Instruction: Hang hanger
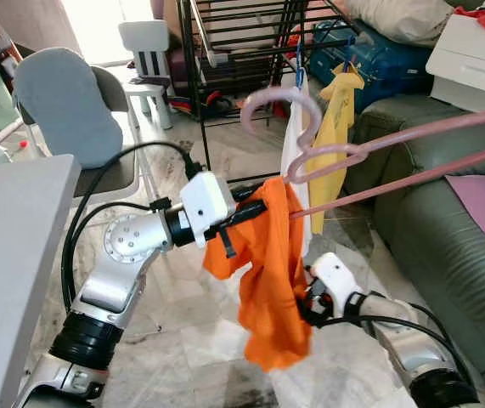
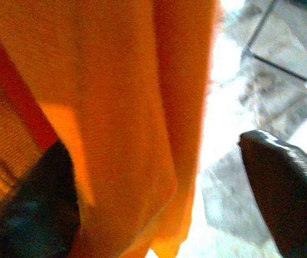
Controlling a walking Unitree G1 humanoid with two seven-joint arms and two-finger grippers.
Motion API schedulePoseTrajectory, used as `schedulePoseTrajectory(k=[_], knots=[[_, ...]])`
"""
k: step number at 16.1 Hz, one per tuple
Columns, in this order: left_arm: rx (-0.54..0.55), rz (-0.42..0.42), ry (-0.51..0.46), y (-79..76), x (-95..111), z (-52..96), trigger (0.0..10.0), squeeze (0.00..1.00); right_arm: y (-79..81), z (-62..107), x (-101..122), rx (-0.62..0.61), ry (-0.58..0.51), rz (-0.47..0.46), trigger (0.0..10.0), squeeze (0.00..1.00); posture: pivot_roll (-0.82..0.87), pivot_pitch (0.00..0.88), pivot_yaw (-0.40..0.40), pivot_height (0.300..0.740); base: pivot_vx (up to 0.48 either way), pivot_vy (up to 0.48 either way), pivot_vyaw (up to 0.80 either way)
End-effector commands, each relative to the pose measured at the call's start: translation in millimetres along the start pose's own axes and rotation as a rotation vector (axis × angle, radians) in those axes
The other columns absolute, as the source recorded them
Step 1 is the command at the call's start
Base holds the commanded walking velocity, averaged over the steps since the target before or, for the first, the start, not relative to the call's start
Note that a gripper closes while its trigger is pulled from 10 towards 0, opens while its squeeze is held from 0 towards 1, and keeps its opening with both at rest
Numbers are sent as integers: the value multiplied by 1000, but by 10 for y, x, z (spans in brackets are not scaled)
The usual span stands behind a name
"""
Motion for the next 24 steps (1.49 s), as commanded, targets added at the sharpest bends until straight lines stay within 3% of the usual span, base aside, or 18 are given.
schedulePoseTrajectory(k=[1, 5, 8, 11, 14, 15, 18, 22, 24], knots=[[29, -40, -63, 122, 254, 24, 0, 0, -83, 69, -162, -38, 61, -18, 0, 0, -136, 0, 60, 740, 0, 0, 0], [115, -11, 41, 296, -45, 277, 0, 0, -308, 238, -239, -131, 65, -35, 0, 0, -152, 0, 64, 740, 0, 0, 0], [272, 92, 233, 448, -641, 857, 0, 0, -824, 503, -88, -353, -25, -43, 0, 0, -162, 0, 64, 740, 0, 0, 0], [359, 157, 289, 445, -901, 1088, 0, 0, -1162, 641, 146, -511, -107, -11, 0, 0, -166, 0, 57, 740, 0, 0, 0], [354, 178, 291, 388, -962, 1120, 0, 0, -1382, 714, 265, -634, -124, -4, 0, 0, -166, 0, 50, 740, 0, 0, 0], [316, 203, 291, 315, -969, 1108, 0, 0, -1514, 763, 329, -697, -142, -35, 0, 0, -164, 0, 49, 740, 0, 0, 0], [214, 265, 307, 94, -1033, 1074, 0, 0, -1707, 804, 481, -777, -171, -67, 0, 0, -164, 0, 48, 740, 0, 0, 0], [131, 350, 374, -172, -1230, 1121, 0, 0, -1784, 809, 708, -792, -222, -25, 0, 0, -163, 0, 43, 740, 0, 0, 0], [132, 345, 430, -214, -1351, 1172, 0, 0, -1813, 843, 740, -805, -230, -11, 0, 0, -168, 0, 45, 740, 0, 0, 0]])
Point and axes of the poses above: a point about 5 cm out from each wrist's last joint towards the gripper, its own z axis pointing back from the gripper into the wrist, its own x axis along the axis of the wrist's last joint, y = z × x, the point moved 6 cm from there along -z, pointing out of the wrist towards the gripper, and after that the axes turned 13 degrees about z, right-handed, at the moved point
